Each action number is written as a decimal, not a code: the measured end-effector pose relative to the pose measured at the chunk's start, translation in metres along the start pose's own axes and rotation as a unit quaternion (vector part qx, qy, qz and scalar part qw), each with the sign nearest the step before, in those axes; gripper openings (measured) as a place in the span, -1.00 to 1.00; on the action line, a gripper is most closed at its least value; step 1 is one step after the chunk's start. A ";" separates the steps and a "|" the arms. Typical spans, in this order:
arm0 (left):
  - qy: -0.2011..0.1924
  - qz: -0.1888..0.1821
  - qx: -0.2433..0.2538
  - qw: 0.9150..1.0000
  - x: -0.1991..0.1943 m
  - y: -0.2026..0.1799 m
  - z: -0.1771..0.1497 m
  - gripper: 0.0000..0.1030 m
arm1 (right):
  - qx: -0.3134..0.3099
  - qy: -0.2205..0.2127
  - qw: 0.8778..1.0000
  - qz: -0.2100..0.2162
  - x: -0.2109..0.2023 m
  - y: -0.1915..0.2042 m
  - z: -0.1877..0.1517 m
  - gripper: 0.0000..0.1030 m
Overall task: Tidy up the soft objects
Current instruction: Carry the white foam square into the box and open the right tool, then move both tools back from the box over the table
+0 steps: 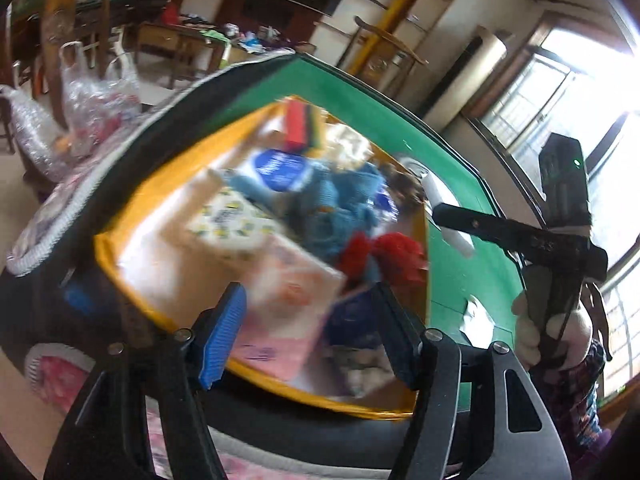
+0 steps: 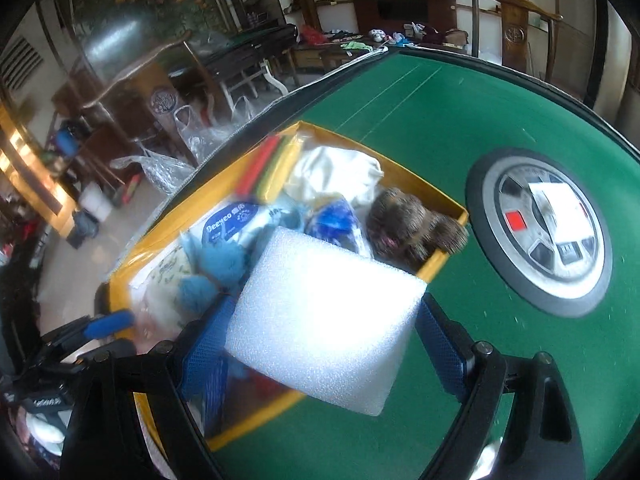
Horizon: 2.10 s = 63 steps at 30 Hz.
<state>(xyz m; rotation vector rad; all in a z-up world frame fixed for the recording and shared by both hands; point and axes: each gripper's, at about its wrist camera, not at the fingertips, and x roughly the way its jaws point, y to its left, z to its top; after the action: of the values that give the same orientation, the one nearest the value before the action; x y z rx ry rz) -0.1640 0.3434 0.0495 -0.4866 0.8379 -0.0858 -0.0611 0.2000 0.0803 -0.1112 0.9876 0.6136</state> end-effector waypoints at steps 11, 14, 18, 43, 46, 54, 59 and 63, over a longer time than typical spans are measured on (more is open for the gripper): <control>-0.021 -0.020 -0.014 0.999 -0.007 0.025 0.003 0.24 | 0.018 -0.001 0.993 -0.114 0.047 -0.005 0.049 0.73; -0.024 -0.022 -0.008 0.999 -0.010 0.024 0.004 0.26 | 0.016 0.007 0.993 -0.114 0.055 -0.004 0.052 0.77; -0.027 -0.021 -0.004 0.999 -0.010 0.024 0.006 0.33 | 0.033 0.000 0.996 -0.086 0.048 -0.009 0.052 0.78; -0.049 0.006 0.041 0.998 -0.004 -0.030 0.002 0.51 | 0.094 -0.076 0.992 0.027 -0.047 -0.056 -0.015 0.78; -0.043 -0.011 0.053 0.998 0.012 -0.048 -0.005 0.51 | 0.112 -0.088 0.990 0.024 -0.059 -0.074 -0.028 0.78; -0.100 0.003 0.101 0.990 0.008 -0.098 -0.014 0.59 | 0.153 -0.126 0.980 0.005 -0.084 -0.122 -0.053 0.78; -0.136 0.076 0.203 0.967 0.039 -0.129 -0.007 0.59 | 0.193 -0.146 0.970 0.014 -0.092 -0.154 -0.069 0.78; -0.096 0.047 0.209 0.972 0.066 -0.137 0.002 0.59 | 0.203 -0.156 0.967 0.005 -0.100 -0.175 -0.079 0.78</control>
<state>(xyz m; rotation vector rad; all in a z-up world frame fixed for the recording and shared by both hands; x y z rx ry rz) -0.1027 0.2052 0.0661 -0.0569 0.6282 -0.1228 -0.0668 -0.0161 0.0855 0.3457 0.7887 0.4114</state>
